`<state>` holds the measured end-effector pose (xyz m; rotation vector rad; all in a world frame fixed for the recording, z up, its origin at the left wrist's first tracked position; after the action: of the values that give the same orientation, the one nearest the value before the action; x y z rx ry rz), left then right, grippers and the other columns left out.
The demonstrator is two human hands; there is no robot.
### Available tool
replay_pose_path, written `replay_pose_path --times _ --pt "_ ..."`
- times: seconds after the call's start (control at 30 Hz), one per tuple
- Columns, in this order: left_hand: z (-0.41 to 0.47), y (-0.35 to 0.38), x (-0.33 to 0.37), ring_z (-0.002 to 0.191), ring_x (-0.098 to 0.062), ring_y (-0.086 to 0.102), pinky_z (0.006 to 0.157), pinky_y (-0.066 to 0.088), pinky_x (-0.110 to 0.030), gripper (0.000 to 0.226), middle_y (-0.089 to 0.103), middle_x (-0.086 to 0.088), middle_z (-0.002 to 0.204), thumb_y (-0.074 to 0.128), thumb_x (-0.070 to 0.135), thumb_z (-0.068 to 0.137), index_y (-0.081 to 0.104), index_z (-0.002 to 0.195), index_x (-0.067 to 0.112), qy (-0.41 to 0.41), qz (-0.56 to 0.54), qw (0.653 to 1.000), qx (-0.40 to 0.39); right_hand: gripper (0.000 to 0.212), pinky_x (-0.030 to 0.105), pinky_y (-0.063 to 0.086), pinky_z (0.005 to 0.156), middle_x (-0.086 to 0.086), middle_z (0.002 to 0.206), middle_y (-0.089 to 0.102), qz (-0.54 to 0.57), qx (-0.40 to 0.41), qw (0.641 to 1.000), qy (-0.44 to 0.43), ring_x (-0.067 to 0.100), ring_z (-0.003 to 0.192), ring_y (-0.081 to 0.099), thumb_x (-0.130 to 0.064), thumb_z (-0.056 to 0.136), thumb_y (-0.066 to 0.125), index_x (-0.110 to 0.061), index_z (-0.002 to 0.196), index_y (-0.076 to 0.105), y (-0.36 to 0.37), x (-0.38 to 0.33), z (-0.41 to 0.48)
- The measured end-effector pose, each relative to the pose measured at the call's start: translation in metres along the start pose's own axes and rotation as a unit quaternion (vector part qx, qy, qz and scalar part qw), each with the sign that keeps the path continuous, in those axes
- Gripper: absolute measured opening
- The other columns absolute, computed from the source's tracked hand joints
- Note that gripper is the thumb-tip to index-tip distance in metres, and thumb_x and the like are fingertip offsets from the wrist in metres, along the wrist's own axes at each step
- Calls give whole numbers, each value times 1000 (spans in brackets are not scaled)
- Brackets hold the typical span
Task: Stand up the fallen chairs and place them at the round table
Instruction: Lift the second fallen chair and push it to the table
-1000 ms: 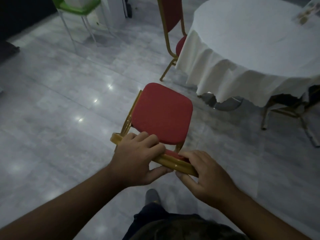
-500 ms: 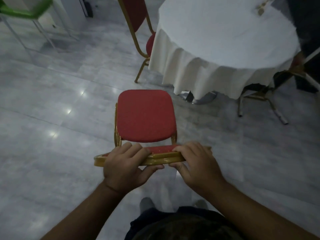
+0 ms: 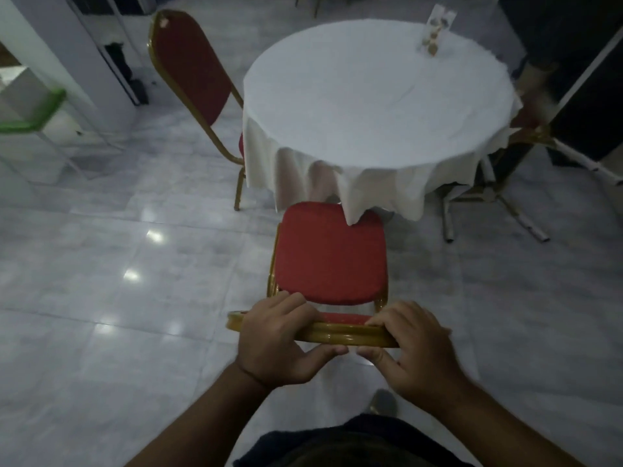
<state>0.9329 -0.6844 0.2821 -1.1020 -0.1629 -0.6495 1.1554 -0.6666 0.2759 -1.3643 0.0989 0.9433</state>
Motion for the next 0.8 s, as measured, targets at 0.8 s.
replay_pose_path --times 0.8 --pt "120 65 -57 63 -10 41 56 36 -31 50 49 9 72 57 73 84 55 75 23 21 4 998 -54 26 36 36 64 -11 75 43 -96 80 989 73 12 69 40 -47 88 47 -23 78 51 1 70 110"
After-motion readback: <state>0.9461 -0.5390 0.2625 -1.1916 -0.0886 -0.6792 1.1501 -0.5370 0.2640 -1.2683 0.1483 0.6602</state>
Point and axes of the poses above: each hand's wrist, its own z-axis towards the middle knuckle, its own y-axis out of the palm, x = y × z, the point moved 3 cm from there along z, towards the middle knuckle
